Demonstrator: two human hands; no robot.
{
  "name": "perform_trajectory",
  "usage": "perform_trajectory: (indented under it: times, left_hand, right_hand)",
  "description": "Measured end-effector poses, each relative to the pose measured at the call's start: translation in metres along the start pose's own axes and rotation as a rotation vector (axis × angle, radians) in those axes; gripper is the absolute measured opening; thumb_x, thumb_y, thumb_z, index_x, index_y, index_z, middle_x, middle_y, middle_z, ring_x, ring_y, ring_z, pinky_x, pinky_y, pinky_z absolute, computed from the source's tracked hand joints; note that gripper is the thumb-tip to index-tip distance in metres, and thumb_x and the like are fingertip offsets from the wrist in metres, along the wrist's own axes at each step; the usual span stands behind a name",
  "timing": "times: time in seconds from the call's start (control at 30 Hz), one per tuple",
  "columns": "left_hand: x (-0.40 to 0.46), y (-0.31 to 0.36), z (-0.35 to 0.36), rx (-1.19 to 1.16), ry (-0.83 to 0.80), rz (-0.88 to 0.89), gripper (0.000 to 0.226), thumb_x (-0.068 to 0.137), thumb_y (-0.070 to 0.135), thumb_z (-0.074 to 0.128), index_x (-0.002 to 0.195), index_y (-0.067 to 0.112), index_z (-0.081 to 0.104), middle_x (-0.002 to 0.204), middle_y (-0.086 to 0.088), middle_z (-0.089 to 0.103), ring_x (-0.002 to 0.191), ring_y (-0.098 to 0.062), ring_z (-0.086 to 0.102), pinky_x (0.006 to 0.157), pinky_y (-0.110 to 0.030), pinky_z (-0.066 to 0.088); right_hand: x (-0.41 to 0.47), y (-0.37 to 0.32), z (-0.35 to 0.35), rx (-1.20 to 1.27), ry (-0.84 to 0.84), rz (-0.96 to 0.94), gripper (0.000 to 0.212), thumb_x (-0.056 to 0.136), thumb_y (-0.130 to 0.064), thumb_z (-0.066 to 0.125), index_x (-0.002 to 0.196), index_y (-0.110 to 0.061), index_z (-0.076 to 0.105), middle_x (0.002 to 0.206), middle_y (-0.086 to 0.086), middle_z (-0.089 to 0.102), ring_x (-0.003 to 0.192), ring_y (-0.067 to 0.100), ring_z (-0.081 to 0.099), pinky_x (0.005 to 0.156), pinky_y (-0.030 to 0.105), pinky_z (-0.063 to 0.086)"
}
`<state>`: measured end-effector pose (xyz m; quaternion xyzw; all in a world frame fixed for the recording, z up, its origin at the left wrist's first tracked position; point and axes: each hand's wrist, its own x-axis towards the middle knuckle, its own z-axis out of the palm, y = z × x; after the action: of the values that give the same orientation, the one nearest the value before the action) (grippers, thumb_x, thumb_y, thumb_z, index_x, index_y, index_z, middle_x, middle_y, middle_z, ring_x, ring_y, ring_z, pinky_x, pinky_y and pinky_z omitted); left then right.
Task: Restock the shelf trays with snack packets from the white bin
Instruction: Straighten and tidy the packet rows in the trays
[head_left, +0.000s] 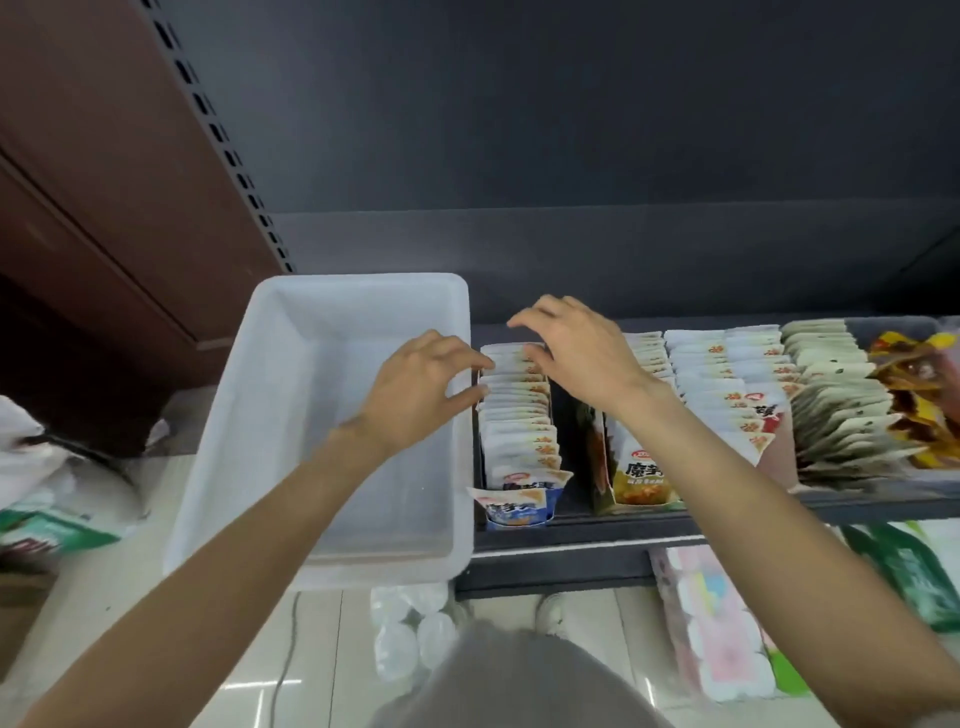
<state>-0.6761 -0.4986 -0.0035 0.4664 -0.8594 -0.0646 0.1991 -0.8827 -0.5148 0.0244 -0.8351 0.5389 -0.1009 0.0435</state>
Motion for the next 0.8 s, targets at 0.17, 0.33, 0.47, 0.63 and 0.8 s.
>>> perform_trajectory:
  times: [0.17, 0.33, 0.47, 0.63, 0.8]
  left_hand:
    - [0.011, -0.007, 0.011, -0.052, -0.119, 0.044, 0.032, 0.086, 0.035, 0.064, 0.116, 0.023, 0.063, 0.107, 0.001, 0.065, 0.097, -0.020, 0.053, 0.082, -0.025, 0.037]
    - [0.022, -0.004, 0.017, -0.042, -0.140, 0.099, 0.028, 0.086, 0.037, 0.063, 0.111, 0.024, 0.060, 0.102, 0.006, 0.068, 0.095, -0.017, 0.055, 0.078, -0.027, 0.037]
    - [0.028, -0.008, 0.022, -0.003, -0.173, 0.071, 0.034, 0.089, 0.041, 0.059, 0.119, 0.027, 0.059, 0.103, 0.003, 0.068, 0.098, -0.017, 0.058, 0.082, -0.027, 0.040]
    - [0.031, -0.006, 0.026, -0.060, -0.164, 0.021, 0.019, 0.091, 0.036, 0.057, 0.108, 0.031, 0.064, 0.096, 0.003, 0.069, 0.092, -0.017, 0.060, 0.075, -0.027, 0.042]
    - [0.022, -0.004, 0.033, -0.098, -0.026, 0.085, 0.018, 0.092, 0.031, 0.056, 0.106, 0.025, 0.066, 0.095, 0.004, 0.069, 0.084, -0.021, 0.064, 0.066, -0.030, 0.045]
  right_hand:
    - [-0.003, -0.006, 0.012, 0.036, -0.084, 0.114, 0.029, 0.092, -0.016, 0.055, 0.120, -0.020, 0.057, 0.113, 0.002, 0.059, 0.098, 0.021, 0.058, 0.074, 0.030, 0.041]
    - [-0.003, -0.014, 0.012, -0.015, -0.105, 0.193, 0.025, 0.088, -0.017, 0.061, 0.112, -0.016, 0.058, 0.113, 0.004, 0.060, 0.099, 0.024, 0.058, 0.080, 0.036, 0.046]
    - [0.007, -0.013, 0.005, -0.079, -0.216, 0.197, 0.021, 0.089, -0.027, 0.061, 0.108, -0.019, 0.061, 0.107, 0.004, 0.066, 0.097, 0.025, 0.060, 0.079, 0.035, 0.046]
    - [0.010, -0.009, -0.005, 0.002, -0.329, 0.175, 0.015, 0.087, -0.026, 0.064, 0.100, -0.019, 0.066, 0.096, -0.002, 0.067, 0.089, 0.017, 0.061, 0.072, 0.029, 0.042]
    - [0.006, -0.006, -0.008, -0.127, -0.313, 0.058, 0.012, 0.092, -0.017, 0.053, 0.086, -0.014, 0.063, 0.081, 0.000, 0.061, 0.081, 0.024, 0.060, 0.066, 0.035, 0.042]
